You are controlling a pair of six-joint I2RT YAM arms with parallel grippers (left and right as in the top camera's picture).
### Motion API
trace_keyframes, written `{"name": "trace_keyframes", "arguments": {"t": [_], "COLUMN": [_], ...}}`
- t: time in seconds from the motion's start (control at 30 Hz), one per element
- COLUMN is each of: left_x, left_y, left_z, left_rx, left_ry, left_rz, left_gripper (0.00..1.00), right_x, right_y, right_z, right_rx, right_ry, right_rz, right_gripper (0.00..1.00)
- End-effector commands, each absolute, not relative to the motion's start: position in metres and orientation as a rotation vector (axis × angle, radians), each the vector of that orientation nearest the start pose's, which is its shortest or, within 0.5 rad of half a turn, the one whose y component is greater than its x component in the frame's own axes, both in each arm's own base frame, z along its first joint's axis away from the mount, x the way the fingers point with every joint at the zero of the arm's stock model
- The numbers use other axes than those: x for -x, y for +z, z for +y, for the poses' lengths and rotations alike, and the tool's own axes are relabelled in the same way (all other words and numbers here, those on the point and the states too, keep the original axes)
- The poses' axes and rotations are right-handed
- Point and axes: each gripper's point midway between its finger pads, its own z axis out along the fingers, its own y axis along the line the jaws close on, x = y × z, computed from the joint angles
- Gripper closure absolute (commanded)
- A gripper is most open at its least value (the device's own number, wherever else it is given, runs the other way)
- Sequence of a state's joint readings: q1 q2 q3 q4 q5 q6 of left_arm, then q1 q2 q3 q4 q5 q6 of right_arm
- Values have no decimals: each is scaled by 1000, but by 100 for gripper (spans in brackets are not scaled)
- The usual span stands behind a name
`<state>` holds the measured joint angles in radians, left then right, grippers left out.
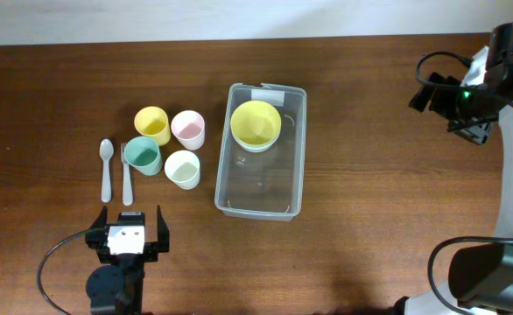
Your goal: Pack container
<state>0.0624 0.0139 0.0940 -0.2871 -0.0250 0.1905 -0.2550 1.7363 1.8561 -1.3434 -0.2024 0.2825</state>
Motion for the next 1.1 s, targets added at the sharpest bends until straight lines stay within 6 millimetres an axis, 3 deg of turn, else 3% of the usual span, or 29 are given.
{"name": "trace_keyframes", "arguments": {"t": [0.0,0.2,0.33,0.5,0.67,0.83,1.07], "left_x": [-236,-232,-231,-231,-237,-275,-361], "left_y": [146,150,173,202,253,274,277], "left_z": [8,-34,-52,-45,-38,-23,-27], "left_rx": [-144,-302,-385,-267,-176,-90,-204], "left_ry": [148,-88,-156,-193,-218,-192,-235], "left_rz": [1770,1728,1613,1586,1602,1805,2098], "left_gripper": [0,0,0,0,0,0,0], "right_x": [-378,-378,-378,-378,-378,-378,-378], "right_y": [239,239,239,239,239,239,239], "right_z": [-63,-63,-63,-63,-63,-63,-63], "right_rx": [-682,-681,-682,-681,-681,-681,-681], "right_ry": [286,285,285,285,285,285,285], "right_rz": [2688,2687,2688,2687,2687,2687,2687], "right_gripper": [1,1,1,1,1,1,1]}}
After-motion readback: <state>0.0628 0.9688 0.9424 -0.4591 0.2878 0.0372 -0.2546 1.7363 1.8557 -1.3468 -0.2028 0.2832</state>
